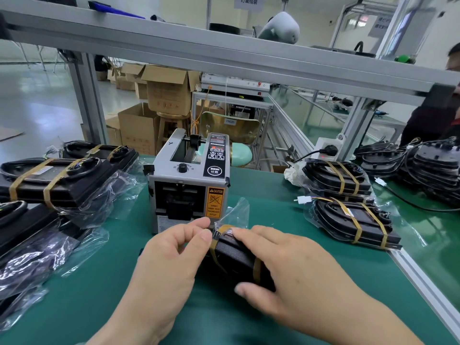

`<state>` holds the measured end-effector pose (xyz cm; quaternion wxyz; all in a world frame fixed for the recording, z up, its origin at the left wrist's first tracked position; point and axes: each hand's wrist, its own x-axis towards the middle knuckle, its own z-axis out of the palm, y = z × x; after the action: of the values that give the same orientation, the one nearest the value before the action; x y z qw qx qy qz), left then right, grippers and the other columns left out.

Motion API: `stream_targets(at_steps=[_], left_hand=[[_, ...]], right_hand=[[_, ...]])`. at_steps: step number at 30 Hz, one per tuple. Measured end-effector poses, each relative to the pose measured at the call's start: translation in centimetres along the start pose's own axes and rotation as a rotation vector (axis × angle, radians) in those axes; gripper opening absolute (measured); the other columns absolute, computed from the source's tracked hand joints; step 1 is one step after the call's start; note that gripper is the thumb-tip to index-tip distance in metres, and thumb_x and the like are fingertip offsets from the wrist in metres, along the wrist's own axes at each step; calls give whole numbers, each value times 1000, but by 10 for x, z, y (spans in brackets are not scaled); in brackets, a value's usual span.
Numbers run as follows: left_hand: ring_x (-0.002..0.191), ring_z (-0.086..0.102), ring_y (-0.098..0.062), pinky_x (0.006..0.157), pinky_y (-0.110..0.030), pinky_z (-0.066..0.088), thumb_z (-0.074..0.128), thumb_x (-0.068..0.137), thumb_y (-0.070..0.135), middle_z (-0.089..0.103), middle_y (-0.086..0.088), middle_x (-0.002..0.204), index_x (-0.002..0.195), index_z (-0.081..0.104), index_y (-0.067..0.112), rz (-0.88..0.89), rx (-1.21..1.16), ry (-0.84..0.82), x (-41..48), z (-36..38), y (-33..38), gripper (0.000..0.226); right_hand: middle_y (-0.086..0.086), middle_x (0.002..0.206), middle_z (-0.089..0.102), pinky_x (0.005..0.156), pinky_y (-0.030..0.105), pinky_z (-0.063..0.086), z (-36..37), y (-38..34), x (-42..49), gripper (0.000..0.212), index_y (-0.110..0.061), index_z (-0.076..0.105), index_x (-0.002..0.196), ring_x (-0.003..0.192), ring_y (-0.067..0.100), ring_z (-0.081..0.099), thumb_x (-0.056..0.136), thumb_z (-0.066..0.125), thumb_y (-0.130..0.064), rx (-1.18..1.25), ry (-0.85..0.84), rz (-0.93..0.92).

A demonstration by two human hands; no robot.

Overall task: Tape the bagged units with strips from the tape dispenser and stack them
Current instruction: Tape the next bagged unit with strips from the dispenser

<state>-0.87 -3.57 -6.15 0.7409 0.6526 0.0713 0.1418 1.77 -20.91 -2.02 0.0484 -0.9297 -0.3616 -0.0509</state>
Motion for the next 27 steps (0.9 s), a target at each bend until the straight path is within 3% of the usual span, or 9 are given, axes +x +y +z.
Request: stream_targets(at_steps=[2, 4, 6, 10, 14, 18, 22, 27], left_hand=[[102, 60, 11, 85, -19, 38, 62, 87, 13, 72, 19, 102, 68, 73, 21, 4, -20, 6, -1, 2, -1, 23], [105, 57, 13, 86, -20, 37, 62, 86, 14, 72, 18, 101, 69, 72, 21, 7, -10, 6, -3, 4, -2, 21], [110, 54, 15, 89, -21, 36, 62, 86, 15, 72, 21, 95, 72, 71, 18, 12, -4, -9, -3, 6, -3, 17], [114, 49, 17, 91, -22, 35, 62, 85, 17, 70, 28, 93, 73, 69, 15, 16, 20, -41, -3, 6, -4, 14], [114, 50, 16, 89, -20, 36, 64, 82, 20, 70, 23, 104, 71, 69, 15, 1, 43, -40, -3, 5, -4, 13], [110, 53, 15, 89, -19, 36, 64, 80, 25, 67, 18, 115, 70, 67, 15, -18, 51, -40, -3, 3, -1, 15], [104, 58, 11, 90, -20, 37, 63, 79, 31, 68, 21, 109, 69, 71, 24, -1, 103, 17, 0, 4, 1, 14], [103, 57, 8, 83, -15, 36, 63, 82, 25, 67, 20, 106, 64, 71, 25, 10, 189, 50, 6, 9, 0, 20]], right_hand=[[-18, 125, 49, 87, 28, 41, -2, -4, 4, 53, -43, 25, 136, 107, 12, 54, 87, 18, -64, 13, 46, 37], [-12, 108, 58, 72, 32, 36, -1, -7, 10, 27, -37, 34, 117, 96, 17, 56, 97, 25, -51, 45, 113, 83], [-10, 95, 59, 67, 35, 34, 1, -8, 18, 15, -32, 33, 106, 90, 22, 57, 98, 31, -45, 61, 138, 165], [-10, 96, 67, 79, 32, 45, -3, -4, 28, 23, -31, 55, 100, 93, 18, 58, 92, 46, -51, 171, 184, 276], [-9, 85, 69, 76, 28, 47, -10, 1, 36, 18, -26, 70, 85, 85, 13, 59, 86, 59, -40, 222, 205, 279], [-5, 81, 67, 73, 30, 49, -11, 3, 46, 17, -21, 67, 81, 81, 18, 59, 88, 55, -29, 172, 205, 252], [-6, 83, 64, 73, 31, 47, -2, 3, 52, 14, -22, 57, 79, 82, 20, 56, 90, 49, -26, 181, 225, 270], [-6, 72, 64, 68, 32, 51, 2, 11, 55, 18, -17, 61, 70, 72, 15, 59, 84, 54, -26, 307, 192, 362]])
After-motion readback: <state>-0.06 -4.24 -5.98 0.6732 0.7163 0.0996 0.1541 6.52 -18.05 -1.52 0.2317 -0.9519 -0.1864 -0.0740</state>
